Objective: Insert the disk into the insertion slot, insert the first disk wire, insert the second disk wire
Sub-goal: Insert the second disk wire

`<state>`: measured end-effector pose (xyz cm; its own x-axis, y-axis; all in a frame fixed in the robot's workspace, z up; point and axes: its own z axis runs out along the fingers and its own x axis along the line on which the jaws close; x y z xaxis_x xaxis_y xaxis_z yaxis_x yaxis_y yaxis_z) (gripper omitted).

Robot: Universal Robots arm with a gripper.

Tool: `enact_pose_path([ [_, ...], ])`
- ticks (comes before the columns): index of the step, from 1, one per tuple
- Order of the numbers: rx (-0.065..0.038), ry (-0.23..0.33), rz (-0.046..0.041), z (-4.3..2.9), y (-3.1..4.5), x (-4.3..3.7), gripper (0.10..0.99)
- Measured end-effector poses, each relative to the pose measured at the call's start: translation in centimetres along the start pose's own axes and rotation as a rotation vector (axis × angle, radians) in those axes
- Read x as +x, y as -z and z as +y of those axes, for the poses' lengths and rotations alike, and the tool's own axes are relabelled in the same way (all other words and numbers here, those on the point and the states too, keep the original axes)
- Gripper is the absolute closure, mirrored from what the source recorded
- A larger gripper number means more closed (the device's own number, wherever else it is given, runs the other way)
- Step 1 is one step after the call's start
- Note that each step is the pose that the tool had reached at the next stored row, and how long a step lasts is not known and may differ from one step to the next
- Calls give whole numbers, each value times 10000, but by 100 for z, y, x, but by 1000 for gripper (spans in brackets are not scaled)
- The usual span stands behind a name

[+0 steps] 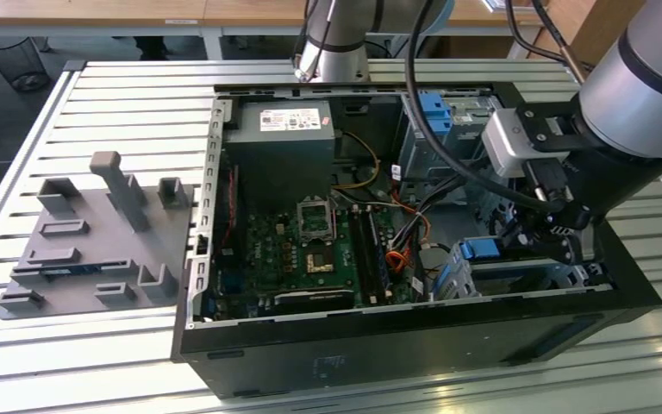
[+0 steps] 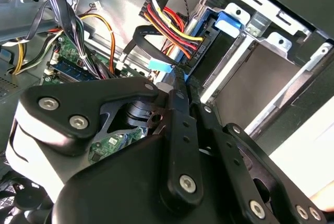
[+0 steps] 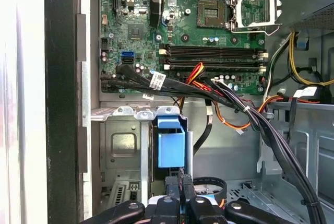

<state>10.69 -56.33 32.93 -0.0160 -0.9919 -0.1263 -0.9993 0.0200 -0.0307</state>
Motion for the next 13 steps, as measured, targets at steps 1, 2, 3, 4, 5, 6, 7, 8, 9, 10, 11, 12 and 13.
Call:
enact_pose_path([
  [1,0,0,0,0,-3,0,937],
  [2,0,0,1,0,-4,1,937],
  [3,0,0,2,0,-7,1,937],
  [4,0,0,-1,0,-12,1,937],
  [5,0,0,-2,0,-16,2,937],
  [6,0,0,-1,1,-20,2,937],
  [7,0,0,1,0,-22,3,937],
  [8,0,0,2,0,-22,3,937],
  [9,0,0,3,0,-22,3,937],
  [10,0,0,2,0,-23,3,937],
  [11,0,0,1,0,-23,3,937],
  [12,0,0,1,0,-24,3,937],
  [13,0,0,0,0,-24,3,937],
])
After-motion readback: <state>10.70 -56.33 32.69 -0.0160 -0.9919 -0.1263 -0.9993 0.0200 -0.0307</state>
